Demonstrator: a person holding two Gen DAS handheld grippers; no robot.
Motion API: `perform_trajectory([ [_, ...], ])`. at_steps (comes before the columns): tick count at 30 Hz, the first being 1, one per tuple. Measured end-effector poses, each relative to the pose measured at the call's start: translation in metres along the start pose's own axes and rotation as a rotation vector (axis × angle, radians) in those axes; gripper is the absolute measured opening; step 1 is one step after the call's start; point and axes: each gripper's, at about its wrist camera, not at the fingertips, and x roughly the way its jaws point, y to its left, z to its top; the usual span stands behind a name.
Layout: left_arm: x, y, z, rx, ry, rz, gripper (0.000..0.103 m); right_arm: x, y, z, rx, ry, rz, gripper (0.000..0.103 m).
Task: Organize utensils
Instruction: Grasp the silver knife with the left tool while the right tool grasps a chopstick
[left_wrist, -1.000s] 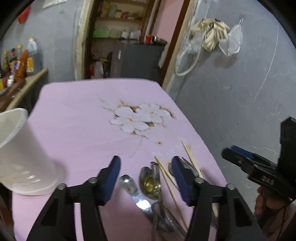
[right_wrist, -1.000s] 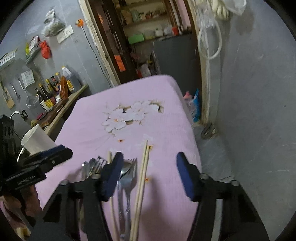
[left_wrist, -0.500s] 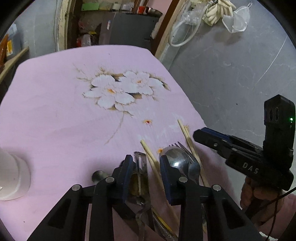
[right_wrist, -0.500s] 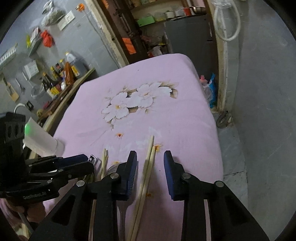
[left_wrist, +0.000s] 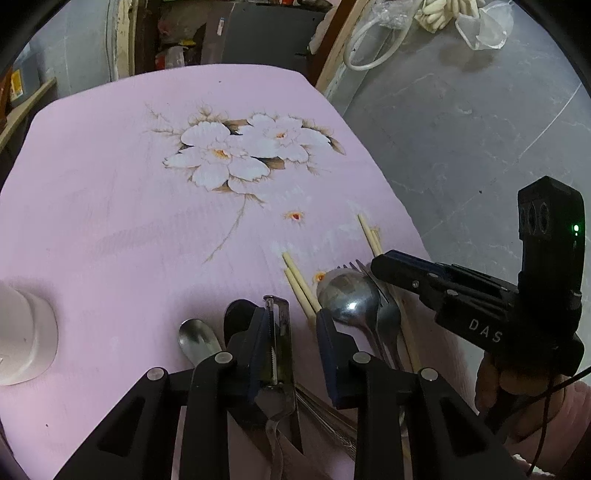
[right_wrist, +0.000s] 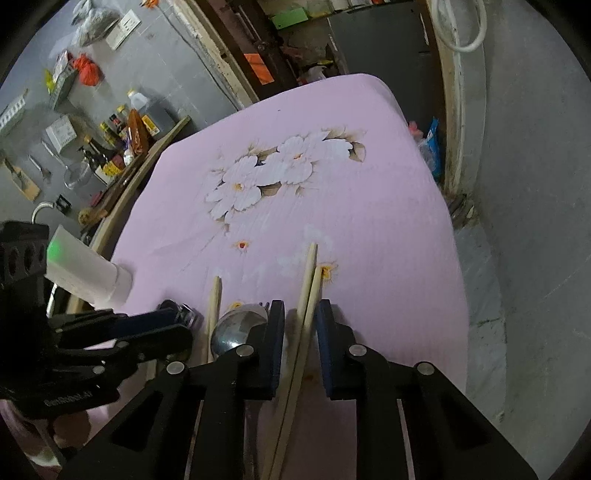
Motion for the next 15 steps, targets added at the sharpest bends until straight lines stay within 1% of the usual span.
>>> perform_trajectory([
  [5,0.004,-0.002,0.003,0.008,0.026,-0.005,0.025,0.006,-0.011,0.004,0.088,0.015,0.066,0.016],
  [8,0.004,-0.004,0.003,0.015,0.032,-0.001,0.025,0.010,-0.011,0.003,0.094,0.018,0.076,0.016],
  [9,0.004,-0.004,0.002,0.023,0.033,0.009,0.021,0.011,-0.010,0.003,0.091,0.018,0.077,0.016],
  [10,0.004,-0.005,0.002,0.029,0.035,0.020,0.014,0.012,-0.008,0.002,0.086,0.019,0.075,0.013],
  [11,0.004,-0.004,0.002,0.033,0.038,0.032,0.011,0.012,-0.007,0.002,0.081,0.020,0.074,0.007],
  [12,0.004,-0.002,0.003,0.031,0.040,0.037,0.006,0.012,-0.007,0.002,0.079,0.022,0.076,0.006],
  [15,0.002,0.006,0.004,-0.009,0.047,0.011,0.005,0.009,-0.001,0.001,0.065,0.019,0.085,0.005],
])
